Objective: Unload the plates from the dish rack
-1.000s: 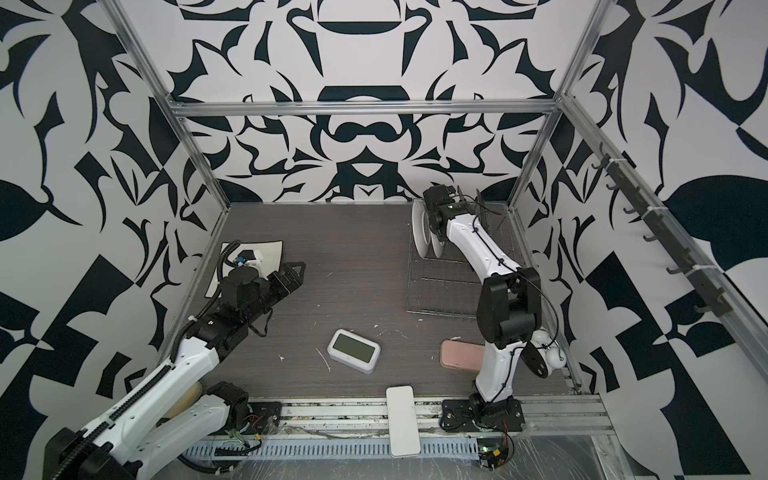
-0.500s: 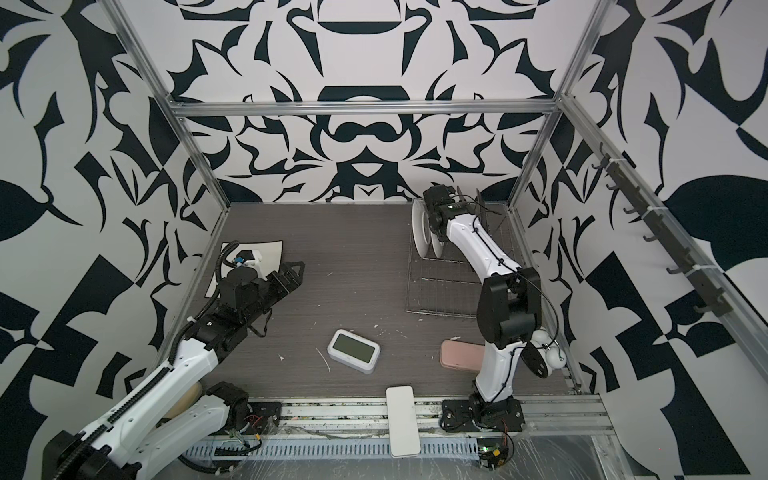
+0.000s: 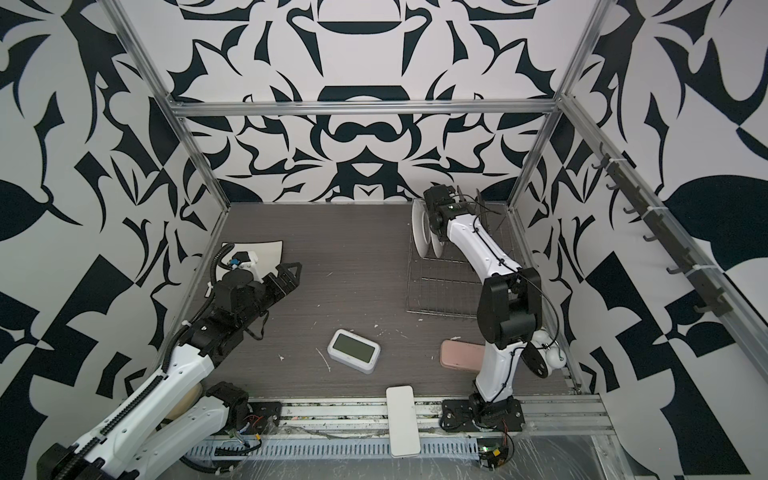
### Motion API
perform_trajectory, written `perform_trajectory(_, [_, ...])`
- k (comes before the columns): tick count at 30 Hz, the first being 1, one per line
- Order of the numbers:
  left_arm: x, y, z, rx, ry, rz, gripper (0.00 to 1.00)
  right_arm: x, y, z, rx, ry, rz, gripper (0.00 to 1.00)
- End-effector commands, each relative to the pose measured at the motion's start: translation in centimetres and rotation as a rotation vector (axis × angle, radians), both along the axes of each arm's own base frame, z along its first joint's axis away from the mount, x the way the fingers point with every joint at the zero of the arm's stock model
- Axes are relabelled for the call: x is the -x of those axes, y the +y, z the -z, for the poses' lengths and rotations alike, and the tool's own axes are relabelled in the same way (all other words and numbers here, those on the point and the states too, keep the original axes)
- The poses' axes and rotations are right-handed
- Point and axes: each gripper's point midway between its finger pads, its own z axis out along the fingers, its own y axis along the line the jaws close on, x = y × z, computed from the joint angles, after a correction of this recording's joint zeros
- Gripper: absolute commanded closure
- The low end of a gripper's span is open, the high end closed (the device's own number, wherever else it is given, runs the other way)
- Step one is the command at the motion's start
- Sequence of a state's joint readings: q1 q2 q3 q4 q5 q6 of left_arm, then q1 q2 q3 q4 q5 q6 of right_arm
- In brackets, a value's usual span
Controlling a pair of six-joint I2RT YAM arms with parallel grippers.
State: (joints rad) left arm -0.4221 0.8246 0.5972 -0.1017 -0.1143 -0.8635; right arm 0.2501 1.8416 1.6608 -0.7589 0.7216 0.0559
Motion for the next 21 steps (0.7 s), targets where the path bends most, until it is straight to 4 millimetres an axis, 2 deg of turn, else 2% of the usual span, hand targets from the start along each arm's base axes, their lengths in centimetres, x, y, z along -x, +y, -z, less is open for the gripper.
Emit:
perform_trajectory(1, [0.3, 0.2, -0.5, 0.0, -0.006, -0.008, 0.01, -0.1, -0.8, -6.5, 0.009, -0.2, 0.026, 1.0])
perform_trajectory(13, [0.6, 0.2, -0.8, 0.006, -0.007, -0.009, 0.0, 0.2, -0.9, -7.8, 0.005, -0.233, 0.013, 1.0])
perform_trajectory(21, [0.8, 0.3, -0.7, 0.008, -0.005, -0.013, 0.0, 0.3, -0.8, -9.6, 0.005, -0.298, 0.014, 1.0])
